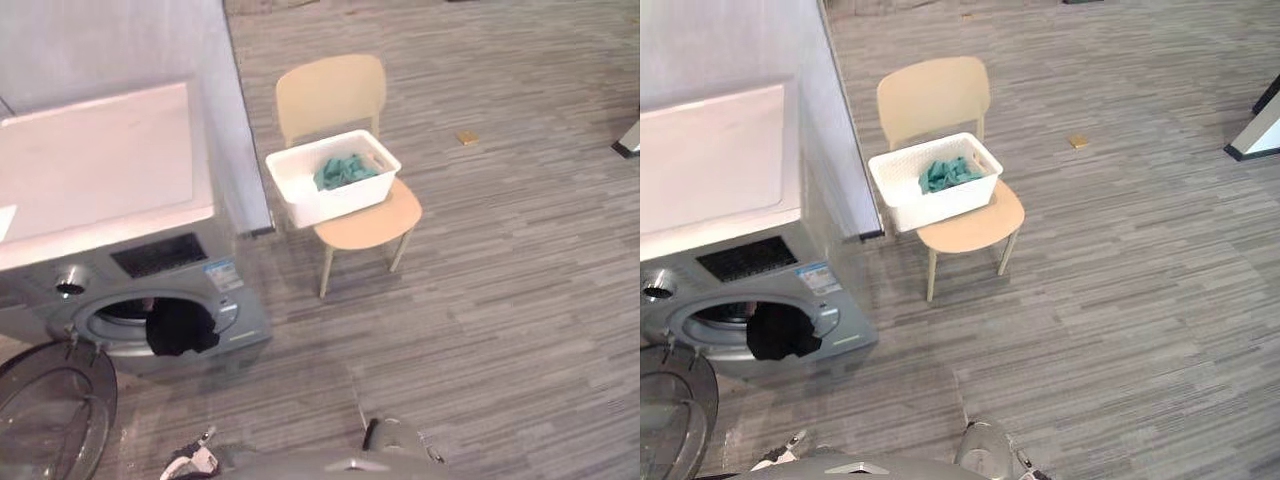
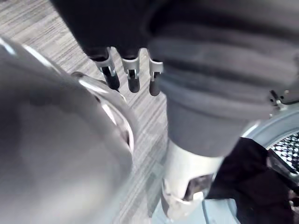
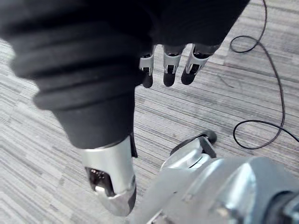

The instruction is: Pick up the laundry basket with both hands and put the clothes into the washing machine.

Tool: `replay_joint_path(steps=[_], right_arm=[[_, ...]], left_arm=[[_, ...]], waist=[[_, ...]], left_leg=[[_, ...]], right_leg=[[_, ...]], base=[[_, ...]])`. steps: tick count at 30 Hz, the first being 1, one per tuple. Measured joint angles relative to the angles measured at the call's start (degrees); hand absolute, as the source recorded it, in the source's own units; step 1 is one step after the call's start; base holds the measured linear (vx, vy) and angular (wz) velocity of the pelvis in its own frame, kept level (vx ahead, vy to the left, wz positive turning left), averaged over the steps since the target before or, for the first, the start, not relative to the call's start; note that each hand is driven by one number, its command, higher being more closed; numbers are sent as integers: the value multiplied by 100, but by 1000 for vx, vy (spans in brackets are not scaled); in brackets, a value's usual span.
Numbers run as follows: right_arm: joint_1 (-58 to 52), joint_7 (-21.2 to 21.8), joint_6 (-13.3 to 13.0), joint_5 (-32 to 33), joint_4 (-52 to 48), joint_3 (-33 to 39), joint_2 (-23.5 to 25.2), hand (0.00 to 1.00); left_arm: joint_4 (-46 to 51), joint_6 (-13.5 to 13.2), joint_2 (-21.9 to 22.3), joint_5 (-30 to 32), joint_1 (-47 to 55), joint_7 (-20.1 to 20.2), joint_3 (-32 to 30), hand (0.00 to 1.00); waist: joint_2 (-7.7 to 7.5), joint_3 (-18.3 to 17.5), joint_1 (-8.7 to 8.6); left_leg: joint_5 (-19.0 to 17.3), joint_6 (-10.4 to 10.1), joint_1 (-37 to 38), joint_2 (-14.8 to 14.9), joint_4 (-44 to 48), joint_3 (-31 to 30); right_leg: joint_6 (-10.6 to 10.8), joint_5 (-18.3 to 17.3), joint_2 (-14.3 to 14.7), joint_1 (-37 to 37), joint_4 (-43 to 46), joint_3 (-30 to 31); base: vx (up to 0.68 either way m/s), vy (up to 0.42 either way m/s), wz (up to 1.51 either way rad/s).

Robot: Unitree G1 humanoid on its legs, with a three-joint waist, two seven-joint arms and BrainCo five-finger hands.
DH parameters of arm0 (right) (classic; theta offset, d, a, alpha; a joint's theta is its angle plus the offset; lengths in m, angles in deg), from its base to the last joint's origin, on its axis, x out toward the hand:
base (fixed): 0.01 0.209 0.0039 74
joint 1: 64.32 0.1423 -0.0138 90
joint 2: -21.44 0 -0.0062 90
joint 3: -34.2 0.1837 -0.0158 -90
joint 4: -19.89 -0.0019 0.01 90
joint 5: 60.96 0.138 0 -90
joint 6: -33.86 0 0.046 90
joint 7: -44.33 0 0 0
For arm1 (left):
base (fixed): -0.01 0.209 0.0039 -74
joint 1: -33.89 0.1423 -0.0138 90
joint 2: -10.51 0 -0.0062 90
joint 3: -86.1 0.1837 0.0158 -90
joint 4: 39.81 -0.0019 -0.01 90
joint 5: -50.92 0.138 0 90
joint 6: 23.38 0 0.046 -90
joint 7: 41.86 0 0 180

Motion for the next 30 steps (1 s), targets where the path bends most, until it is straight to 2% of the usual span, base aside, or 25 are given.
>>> replay_joint_path(steps=[1,2,4,5,6,7,8,9,10,11,12,13,15,17,18,19,20,21,22,24,26,27,28,29,30], right_arm=[[13,1,2,3,-35,-37,2,0],[14,-7,-1,11,-133,-207,7,0],[96,-35,-5,10,-207,-435,2,0],[160,-49,4,8,-286,-607,20,0],[183,-52,6,7,-340,-690,29,0],[265,-55,1,5,-392,-807,22,0],[308,-54,-1,5,-406,-873,15,0],[347,-43,-11,4,-426,-935,20,0],[362,-42,-25,2,-405,-941,102,0],[406,-29,-28,-3,-437,-926,161,0],[500,-23,-40,-8,-427,-823,269,0],[533,-9,-42,-12,-393,-790,305,0],[530,22,-34,-170,-337,-780,294,0],[518,72,-49,-242,-282,-673,296,0],[506,122,-52,-242,-263,-645,281,0],[445,149,-72,-252,-265,-641,253,0],[373,174,-88,-294,-266,-658,226,0],[271,230,-89,-367,-259,-697,210,0],[171,262,-84,-404,-210,-696,216,0],[51,275,-96,-338,-259,-633,153,0],[-39,267,-53,-337,-270,-586,87,0],[-137,264,-28,-335,-282,-567,73,0],[-208,264,6,-334,-284,-550,61,0],[-241,262,17,-331,-267,-553,93,0],[-346,241,21,-334,-150,-550,119,0]], left_arm=[[25,-10,2,-45,17,-2,66,0],[77,-29,13,-224,43,-1,364,0],[255,-71,41,-422,64,4,647,0],[319,-102,57,-431,108,6,732,0],[359,-114,71,-429,142,10,783,0],[404,-126,99,-423,216,12,863,0],[408,-127,105,-422,247,13,873,0],[369,-122,117,-419,270,17,868,0],[321,-131,103,-404,299,33,780,0],[339,-132,108,-386,298,41,760,0],[326,-158,94,-271,231,83,648,0],[261,-126,100,-206,188,112,513,0],[128,-101,93,-127,212,116,366,0],[5,-63,83,-37,250,93,223,0],[-16,-62,67,-18,278,73,196,0],[7,-62,2,-18,293,62,319,0],[41,-66,-53,-19,300,60,447,0],[132,-68,-80,-19,306,55,546,0],[193,-69,-101,-15,312,50,584,0],[228,-57,-159,32,327,30,680,0],[248,-81,-125,23,91,21,836,0],[251,-87,-95,17,11,27,871,0],[252,-104,-3,17,-114,45,873,0],[310,-148,51,28,-154,99,903,0],[371,-169,42,36,-97,120,968,0]], waist=[[4,4,18],[0,14,80],[-5,24,159],[-6,29,180],[-6,29,195],[4,35,248],[14,40,253],[56,44,247],[-18,68,285],[-111,21,286],[-150,85,367],[-151,100,419],[-177,109,418],[-217,98,446],[-278,93,428],[-365,74,395],[-406,58,391],[-446,63,380],[-508,86,371],[-529,88,290],[-434,89,148],[-402,103,139],[-349,120,126],[-355,106,89],[-427,52,91]], left_leg=[[-221,3,-192,-68,419,-51],[-728,-9,-601,-367,1072,-77],[-1174,-76,-1006,-872,1254,-46],[-1453,-185,-1237,-1231,1169,14],[-1582,-236,-1321,-1441,990,28],[-1760,-283,-1372,-1825,360,135],[-1766,-292,-1371,-1980,-71,193],[-1616,-248,-1300,-2253,-1298,292],[-1505,73,-1018,-2429,-1674,527],[-1490,48,-1018,-2445,-1720,573],[-1641,133,-1038,-2425,-1636,628],[-1706,239,-1027,-2428,-1545,639],[-1862,391,-839,-2504,-1475,684],[-2194,279,-483,-2604,-1692,737],[-2238,231,-254,-2660,-1872,808],[-2245,210,-34,-2721,-2057,824],[-2262,182,128,-2726,-2135,825],[-2248,211,295,-2726,-2174,808],[-2268,174,482,-2723,-2194,770],[-2233,83,789,-2687,-2345,612],[-2092,-146,910,-2570,-2594,176],[-2051,-216,950,-2500,-2651,77],[-1981,-337,1027,-2343,-2695,-106],[-1877,-526,1096,-2076,-2737,-356],[-1824,-726,1137,-1926,-2860,-523]], right_leg=[[-70,-31,55,110,-73,13],[-118,-52,152,368,-270,11],[-127,-62,240,603,-484,17],[-127,-61,270,740,-637,28],[-127,-61,271,802,-713,56],[-112,-52,271,904,-878,155],[-92,-41,271,952,-963,196],[36,-7,311,1062,-1144,261],[118,98,289,1176,-1473,439],[58,270,299,1236,-1732,479],[86,678,387,1405,-2268,652],[62,768,394,1502,-2412,756],[71,764,264,1559,-2292,823],[300,597,145,1444,-1609,922],[469,485,14,1033,-542,1028],[793,645,-49,451,839,1211],[1048,982,-32,55,1779,1314],[1008,1287,-23,-252,2525,1294],[931,1396,-25,-464,3117,1237],[723,1284,-48,-989,3807,1229],[411,1107,-272,-1420,3594,1314],[370,1084,-333,-1487,3367,1403],[283,1046,-425,-1492,2671,1654],[199,1154,-597,-1216,1182,1997],[150,1554,-685,-929,171,2169]], base=[[113,-123,-23],[138,-113,-17],[134,-60,-14],[166,28,-15],[246,83,-31],[247,113,-34],[292,162,-47],[312,139,-43],[317,109,-35],[377,125,-47],[324,135,-47],[334,160,-52],[282,114,-29],[258,85,-34],[190,4,-22],[204,-27,-9],[228,-71,10],[256,-115,14],[310,-173,17],[233,-202,42],[228,-259,100],[286,-364,100],[376,-605,99],[338,-711,111],[320,-819,100]])
